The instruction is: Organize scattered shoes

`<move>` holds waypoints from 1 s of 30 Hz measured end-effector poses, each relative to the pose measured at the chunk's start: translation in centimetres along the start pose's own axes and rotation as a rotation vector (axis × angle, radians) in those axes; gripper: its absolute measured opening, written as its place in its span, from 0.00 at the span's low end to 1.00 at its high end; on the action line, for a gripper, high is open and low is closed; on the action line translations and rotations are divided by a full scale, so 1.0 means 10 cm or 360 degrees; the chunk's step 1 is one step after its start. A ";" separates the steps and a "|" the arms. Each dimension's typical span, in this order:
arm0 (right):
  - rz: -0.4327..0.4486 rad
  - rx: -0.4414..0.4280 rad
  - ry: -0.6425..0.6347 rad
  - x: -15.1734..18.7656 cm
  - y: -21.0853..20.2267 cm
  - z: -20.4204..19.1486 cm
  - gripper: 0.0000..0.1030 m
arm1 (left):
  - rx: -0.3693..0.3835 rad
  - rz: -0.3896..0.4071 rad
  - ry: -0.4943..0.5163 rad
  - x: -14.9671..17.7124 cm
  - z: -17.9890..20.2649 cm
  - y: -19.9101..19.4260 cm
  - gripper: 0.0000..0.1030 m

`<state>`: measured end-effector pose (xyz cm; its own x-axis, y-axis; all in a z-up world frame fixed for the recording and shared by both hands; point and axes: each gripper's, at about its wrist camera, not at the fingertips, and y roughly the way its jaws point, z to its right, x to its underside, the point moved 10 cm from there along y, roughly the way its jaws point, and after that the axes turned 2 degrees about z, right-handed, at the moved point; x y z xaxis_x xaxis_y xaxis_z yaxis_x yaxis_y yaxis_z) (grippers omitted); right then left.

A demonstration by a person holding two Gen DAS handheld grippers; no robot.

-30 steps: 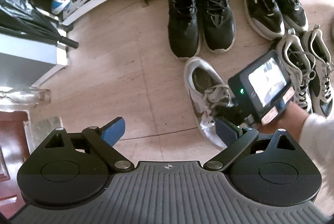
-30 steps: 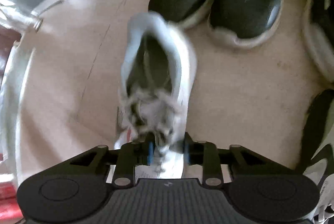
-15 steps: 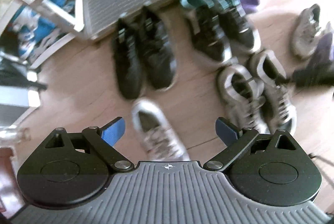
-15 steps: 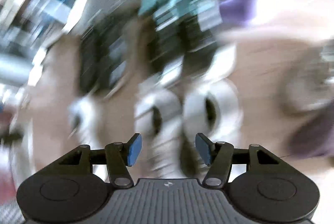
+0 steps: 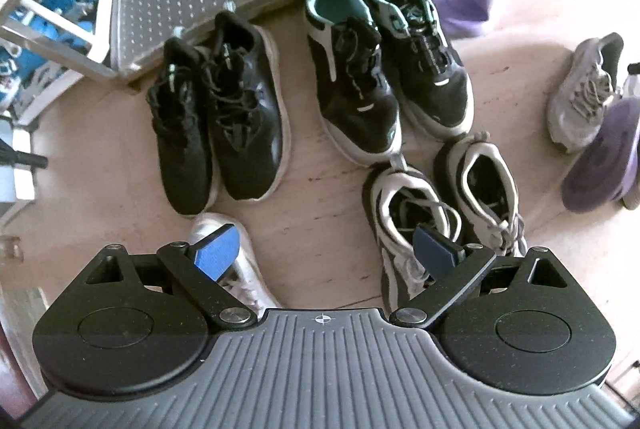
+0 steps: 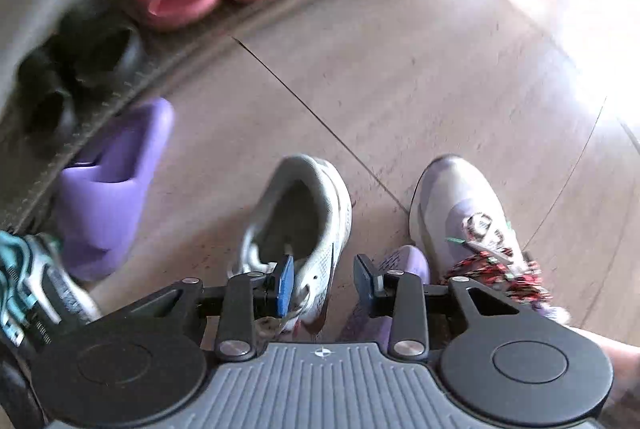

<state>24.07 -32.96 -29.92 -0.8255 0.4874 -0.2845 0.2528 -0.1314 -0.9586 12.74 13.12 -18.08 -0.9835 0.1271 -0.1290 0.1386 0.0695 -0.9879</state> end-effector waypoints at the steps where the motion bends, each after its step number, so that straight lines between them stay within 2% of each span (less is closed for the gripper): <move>1: -0.0009 -0.0001 0.0028 0.00 0.08 0.02 0.42 | 0.0020 -0.0001 -0.0003 -0.03 0.02 0.03 0.92; 3: -0.0048 -0.0010 0.0079 0.03 0.27 0.04 0.45 | 0.0111 0.0005 0.0021 -0.09 0.17 0.09 0.90; 6: -0.0090 0.0006 0.0082 0.06 0.51 0.02 0.45 | 0.0245 0.0018 0.0165 -0.17 0.53 0.11 0.88; 9: -0.0109 0.0032 0.0048 0.06 0.60 0.03 0.43 | 0.0268 0.0054 0.0305 -0.25 0.85 0.09 0.88; 10: -0.0117 0.0033 0.0033 0.07 0.61 0.03 0.28 | 0.0268 0.0071 0.0337 -0.27 0.92 0.08 0.89; 11: -0.0113 0.0024 0.0018 0.06 0.58 0.01 0.27 | 0.0269 0.0087 0.0364 -0.29 0.97 0.07 0.90; 13: -0.0081 0.0006 -0.0002 0.02 0.49 -0.03 0.15 | 0.0269 0.0101 0.0361 -0.29 0.96 0.06 0.90; 14: -0.0061 -0.0029 0.0003 0.01 0.42 -0.06 0.13 | 0.0259 0.0100 0.0330 -0.28 0.90 0.05 0.90; 20: 0.0109 -0.0203 -0.0156 -0.09 -0.27 -0.46 0.14 | 0.0163 0.0128 0.0096 -0.14 0.29 -0.12 0.90; 22: 0.0176 -0.0312 -0.0241 -0.06 -0.73 -0.71 0.13 | 0.0151 0.0157 -0.0011 0.05 -0.04 -0.27 0.90; 25: 0.0219 -0.0506 -0.0371 0.12 -1.32 -1.07 0.14 | 0.0149 0.0157 -0.0068 0.31 -0.32 -0.39 0.90; 28: 0.0138 -0.0712 -0.0516 0.53 -1.86 -1.46 0.14 | 0.0114 0.0137 -0.0073 0.57 -0.52 -0.47 0.90; 30: -0.0003 -0.0820 -0.0616 0.97 -2.09 -1.71 0.14 | 0.0075 0.0128 -0.0072 0.72 -0.63 -0.52 0.90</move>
<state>19.44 -10.71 -12.39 -0.9242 0.1280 -0.3599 0.3817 0.3474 -0.8565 5.64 19.92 -13.38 -0.9739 0.0854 -0.2105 0.2124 0.0139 -0.9771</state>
